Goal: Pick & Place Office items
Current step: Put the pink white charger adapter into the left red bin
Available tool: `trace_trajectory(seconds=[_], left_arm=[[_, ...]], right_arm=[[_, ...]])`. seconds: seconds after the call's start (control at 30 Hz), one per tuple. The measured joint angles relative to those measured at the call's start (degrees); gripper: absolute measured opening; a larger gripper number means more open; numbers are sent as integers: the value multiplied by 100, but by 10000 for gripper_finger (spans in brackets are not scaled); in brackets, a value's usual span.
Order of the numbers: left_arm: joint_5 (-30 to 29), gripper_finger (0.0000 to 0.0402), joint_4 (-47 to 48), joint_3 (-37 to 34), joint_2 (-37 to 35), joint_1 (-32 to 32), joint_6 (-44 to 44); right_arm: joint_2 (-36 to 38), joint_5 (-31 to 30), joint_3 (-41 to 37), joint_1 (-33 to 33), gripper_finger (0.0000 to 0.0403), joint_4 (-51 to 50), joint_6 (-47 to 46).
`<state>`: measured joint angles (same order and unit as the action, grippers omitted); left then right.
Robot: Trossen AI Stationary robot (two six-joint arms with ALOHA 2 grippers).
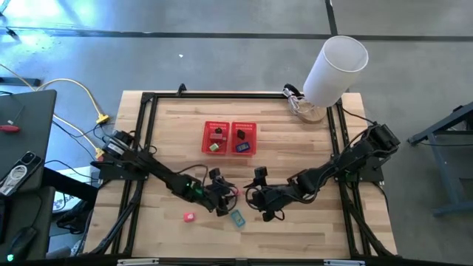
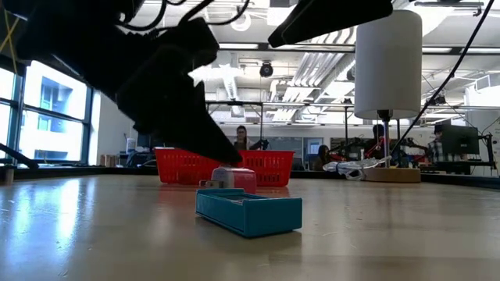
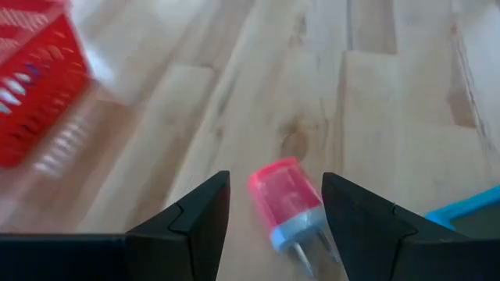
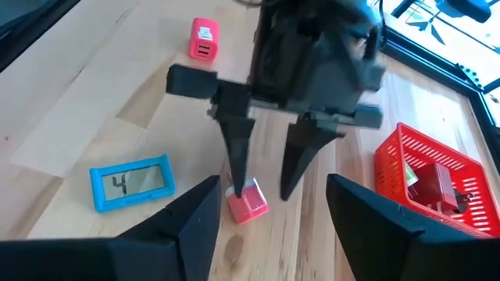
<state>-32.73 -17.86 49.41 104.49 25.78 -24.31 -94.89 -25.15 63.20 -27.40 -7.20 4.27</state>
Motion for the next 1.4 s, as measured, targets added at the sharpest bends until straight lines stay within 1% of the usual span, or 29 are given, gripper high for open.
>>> trace_trajectory(seconds=[0.1,0.2,0.3,0.43,0.5,0.67,0.9,1.0,1.13,1.4], left_arm=[[141,195,-95,25,156,0,-78],[160,195,-146,32,225,-14,-120],[222,195,-51,34,229,-43,-175],[415,195,358,32,229,-140,-473],[527,195,295,45,303,-185,-597],[490,195,38,44,483,-217,-541],[520,193,-66,43,496,-221,-228],[539,175,-77,43,498,-241,-207],[557,129,-86,43,498,-296,-206],[491,125,-75,43,494,-302,-121]], right_arm=[[-1,0,0,0,219,17,0],[0,0,0,0,219,18,0],[0,0,0,0,219,22,0],[0,0,0,0,219,26,0],[0,0,0,0,219,22,0],[-2,0,0,0,219,35,2],[-2,0,0,0,219,24,2],[-2,0,0,0,219,-19,2],[0,0,0,0,219,-121,-2],[-2,-11,0,2,219,-343,-304]])
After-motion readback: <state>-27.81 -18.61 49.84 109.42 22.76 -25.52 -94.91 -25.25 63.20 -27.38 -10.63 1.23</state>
